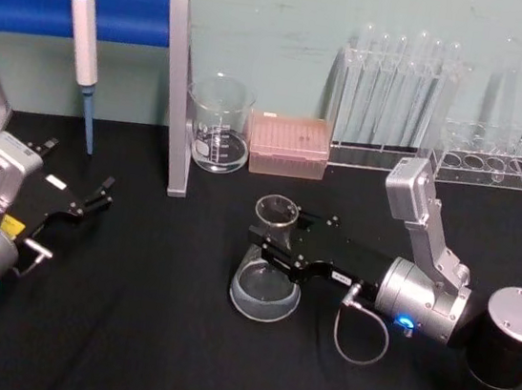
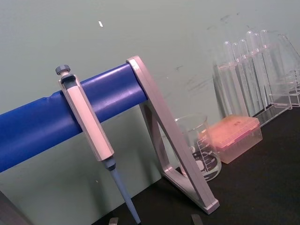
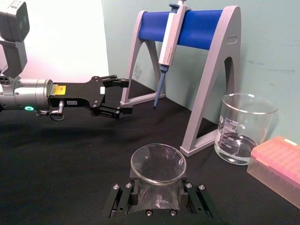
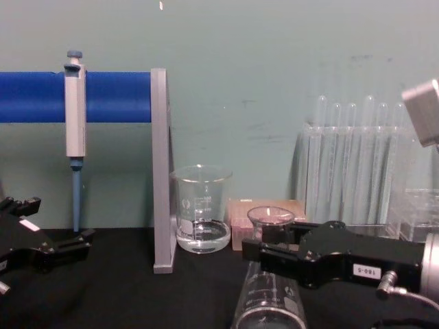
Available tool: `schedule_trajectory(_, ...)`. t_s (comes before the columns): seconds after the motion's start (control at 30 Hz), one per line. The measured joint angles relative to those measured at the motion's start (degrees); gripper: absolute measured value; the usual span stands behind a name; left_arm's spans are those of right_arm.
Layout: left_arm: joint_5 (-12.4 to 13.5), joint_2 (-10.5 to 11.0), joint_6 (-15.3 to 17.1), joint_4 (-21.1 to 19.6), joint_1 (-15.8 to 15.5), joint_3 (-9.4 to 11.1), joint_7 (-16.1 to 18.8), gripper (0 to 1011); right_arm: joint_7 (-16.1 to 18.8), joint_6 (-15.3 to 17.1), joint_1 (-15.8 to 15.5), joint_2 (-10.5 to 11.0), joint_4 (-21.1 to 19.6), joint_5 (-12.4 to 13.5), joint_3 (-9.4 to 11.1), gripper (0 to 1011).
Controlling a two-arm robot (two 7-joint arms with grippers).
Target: Grasp the erlenmeyer flask with one hand, shake it three times, then place it back.
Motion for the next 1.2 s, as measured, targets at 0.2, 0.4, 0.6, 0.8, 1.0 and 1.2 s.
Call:
schedule_trajectory(0.2, 0.0, 0.0, 0.0, 0.0, 0.0, 0.0, 0.0, 1001, 0.3, 0.1, 0.0, -0.1, 0.3, 0.0, -0.1, 450)
schedule_trajectory(0.4, 0.0, 0.0, 0.0, 0.0, 0.0, 0.0, 0.0, 1001, 0.3, 0.4, 0.0, -0.1, 0.3, 0.2, -0.2, 450)
schedule_trajectory(0.6, 0.0, 0.0, 0.0, 0.0, 0.0, 0.0, 0.0, 1001, 0.2, 0.6, -0.1, 0.0, 0.3, 0.1, -0.2, 450)
schedule_trajectory(0.8, 0.0, 0.0, 0.0, 0.0, 0.0, 0.0, 0.0, 1001, 0.3, 0.7, 0.0, 0.1, 0.3, 0.0, -0.2, 450)
schedule_trajectory(1.0, 0.0, 0.0, 0.0, 0.0, 0.0, 0.0, 0.0, 1001, 0.3, 0.7, -0.1, 0.0, 0.2, 0.0, -0.2, 450)
schedule_trajectory(1.2, 0.0, 0.0, 0.0, 0.0, 0.0, 0.0, 0.0, 1001, 0.3, 0.7, -0.1, 0.0, 0.2, 0.0, -0.2, 450)
